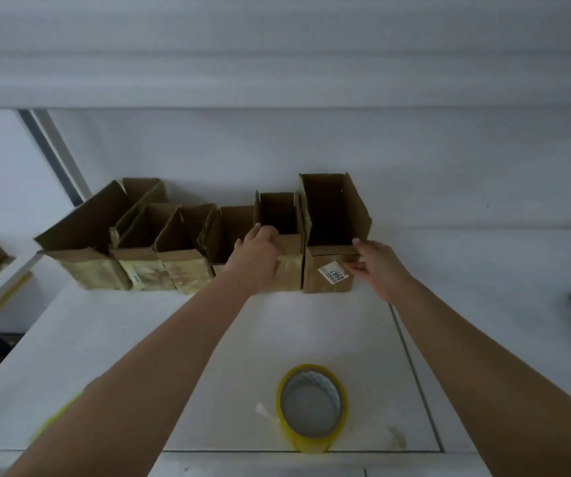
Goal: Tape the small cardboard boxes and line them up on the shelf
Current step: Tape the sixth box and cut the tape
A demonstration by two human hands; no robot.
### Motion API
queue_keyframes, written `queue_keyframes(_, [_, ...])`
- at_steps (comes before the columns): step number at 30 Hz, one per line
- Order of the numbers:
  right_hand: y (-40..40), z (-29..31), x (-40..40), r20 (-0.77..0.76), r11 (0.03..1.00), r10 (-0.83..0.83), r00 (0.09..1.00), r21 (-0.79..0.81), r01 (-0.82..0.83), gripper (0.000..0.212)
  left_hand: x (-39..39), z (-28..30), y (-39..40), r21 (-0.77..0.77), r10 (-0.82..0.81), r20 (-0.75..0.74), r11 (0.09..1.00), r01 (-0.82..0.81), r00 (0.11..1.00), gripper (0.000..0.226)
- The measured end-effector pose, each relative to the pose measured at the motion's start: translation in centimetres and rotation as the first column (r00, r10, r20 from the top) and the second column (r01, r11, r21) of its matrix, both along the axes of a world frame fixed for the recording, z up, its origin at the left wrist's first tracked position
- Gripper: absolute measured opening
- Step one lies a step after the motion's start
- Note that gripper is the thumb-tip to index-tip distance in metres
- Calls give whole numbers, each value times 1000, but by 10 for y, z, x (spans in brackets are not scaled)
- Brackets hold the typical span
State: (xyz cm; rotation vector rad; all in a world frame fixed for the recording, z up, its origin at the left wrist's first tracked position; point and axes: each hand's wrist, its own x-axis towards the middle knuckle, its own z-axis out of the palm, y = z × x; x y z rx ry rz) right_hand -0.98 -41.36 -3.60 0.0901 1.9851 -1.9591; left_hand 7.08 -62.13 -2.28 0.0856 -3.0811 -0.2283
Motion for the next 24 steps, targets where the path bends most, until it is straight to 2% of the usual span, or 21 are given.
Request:
queue_keyframes(6, [6,-5,3,-138,987,1,990,157,21,63,4,-6,-2,-18,-21,22,1000,21,1000,26])
queue_keyframes(11, [15,-10,24,-287,894,109,952,448,32,80,16,-11,5,-53,-60,-46,997,57,997,26])
queue_keyframes(13, [21,-13,39,-384,800,165,909,591,105,73,23,-11,10,-64,-103,-44,993,100,994,28])
queue_keyframes(16, [31,-11,63,-466,537,323,824,807,246,68,34,-12,22,-34,-167,-70,986,165,983,29])
queue_keyframes(18, [37,-13,80,-455,379,406,793,873,307,69,46,-15,34,10,-189,-86,982,190,978,35])
queue_keyframes(21, [45,-20,106,-405,246,461,789,913,325,70,67,-21,53,46,-255,-67,965,258,965,43])
queue_keyframes(24, [57,-28,132,-383,189,457,803,924,333,69,79,-24,69,27,-324,-87,944,327,942,44])
